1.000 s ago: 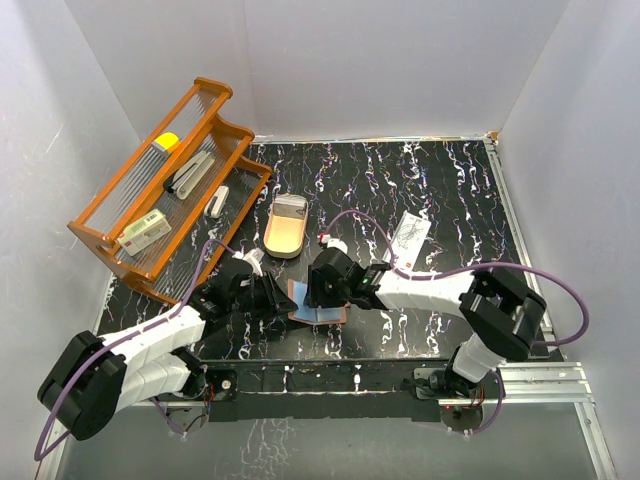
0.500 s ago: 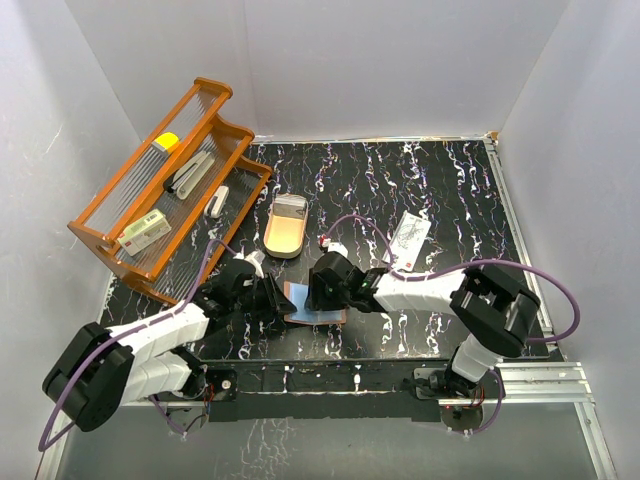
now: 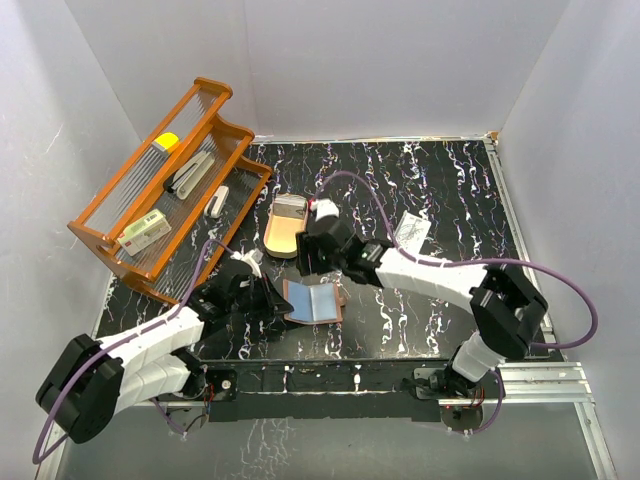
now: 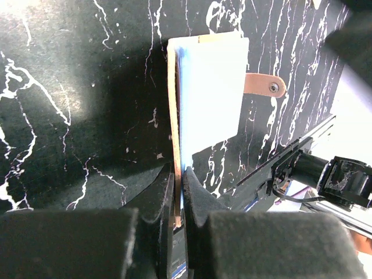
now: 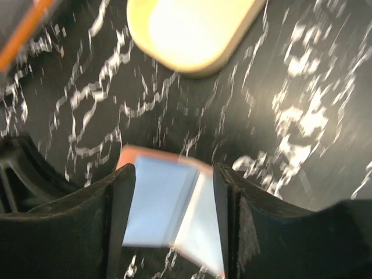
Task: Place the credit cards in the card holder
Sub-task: Open the card holder at the center of the board, then pick up the credit card from the storage box.
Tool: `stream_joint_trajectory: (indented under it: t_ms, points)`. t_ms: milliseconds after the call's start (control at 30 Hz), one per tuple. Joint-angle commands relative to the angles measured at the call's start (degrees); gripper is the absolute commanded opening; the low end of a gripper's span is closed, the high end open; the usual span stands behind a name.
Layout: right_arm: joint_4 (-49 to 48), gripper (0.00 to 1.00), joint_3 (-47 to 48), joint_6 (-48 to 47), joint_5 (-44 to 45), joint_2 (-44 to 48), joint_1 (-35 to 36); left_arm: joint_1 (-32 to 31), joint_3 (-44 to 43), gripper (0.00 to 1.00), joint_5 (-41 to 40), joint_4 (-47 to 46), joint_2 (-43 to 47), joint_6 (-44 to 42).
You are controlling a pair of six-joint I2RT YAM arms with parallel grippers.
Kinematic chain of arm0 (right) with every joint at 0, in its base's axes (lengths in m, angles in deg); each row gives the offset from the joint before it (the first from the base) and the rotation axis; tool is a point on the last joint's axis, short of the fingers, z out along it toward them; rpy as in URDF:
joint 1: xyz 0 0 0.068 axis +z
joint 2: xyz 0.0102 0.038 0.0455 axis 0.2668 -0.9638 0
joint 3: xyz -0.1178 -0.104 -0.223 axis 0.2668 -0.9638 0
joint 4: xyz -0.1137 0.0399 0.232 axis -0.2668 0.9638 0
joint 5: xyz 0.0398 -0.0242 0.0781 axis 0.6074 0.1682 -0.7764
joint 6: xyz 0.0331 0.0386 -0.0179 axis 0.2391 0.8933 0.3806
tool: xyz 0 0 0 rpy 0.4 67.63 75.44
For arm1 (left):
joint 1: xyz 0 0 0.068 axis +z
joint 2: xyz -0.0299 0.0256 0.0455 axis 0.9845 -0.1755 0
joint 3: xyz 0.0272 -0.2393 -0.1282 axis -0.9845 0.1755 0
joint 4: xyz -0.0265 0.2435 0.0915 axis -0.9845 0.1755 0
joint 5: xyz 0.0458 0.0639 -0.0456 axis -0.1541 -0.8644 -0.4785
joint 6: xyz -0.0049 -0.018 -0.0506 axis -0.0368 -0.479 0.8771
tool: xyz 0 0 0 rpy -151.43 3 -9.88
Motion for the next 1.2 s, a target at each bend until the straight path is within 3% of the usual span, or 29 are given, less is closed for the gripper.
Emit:
stream_joint_trajectory:
  t_ms: [0, 167, 467, 667, 900, 1167]
  points:
    - [-0.6, 0.58, 9.9, -13.8, 0.7, -3.8, -4.2, 0.1, -0.3, 0.0, -0.9, 4.1, 2.0, -0.8]
    - [1.6, 0.7, 19.2, -22.1, 1.4, -11.3, -7.3, 0.1, 0.0, 0.0, -0.9, 5.4, 3.4, -0.5]
    - [3.3, 0.76, 36.1, -39.1, -0.4, -25.1, -9.5, 0.1, 1.1, 0.0, 0.1, 6.5, 6.8, 0.4]
    - [-1.6, 0.77, 39.0, -50.9, -2.4, -29.8, -9.6, 0.1, 1.4, 0.0, 0.2, 7.8, 8.7, 0.2]
    - [4.1, 0.76, 50.7, -58.4, 0.4, -39.7, -9.5, 0.1, 2.5, 0.0, 1.1, 7.3, 9.6, 0.6]
    - [2.1, 0.76, 53.8, -62.6, 7.7, -44.1, -9.6, 0.0, 2.8, 0.0, 0.9, 7.9, 10.4, 0.6]
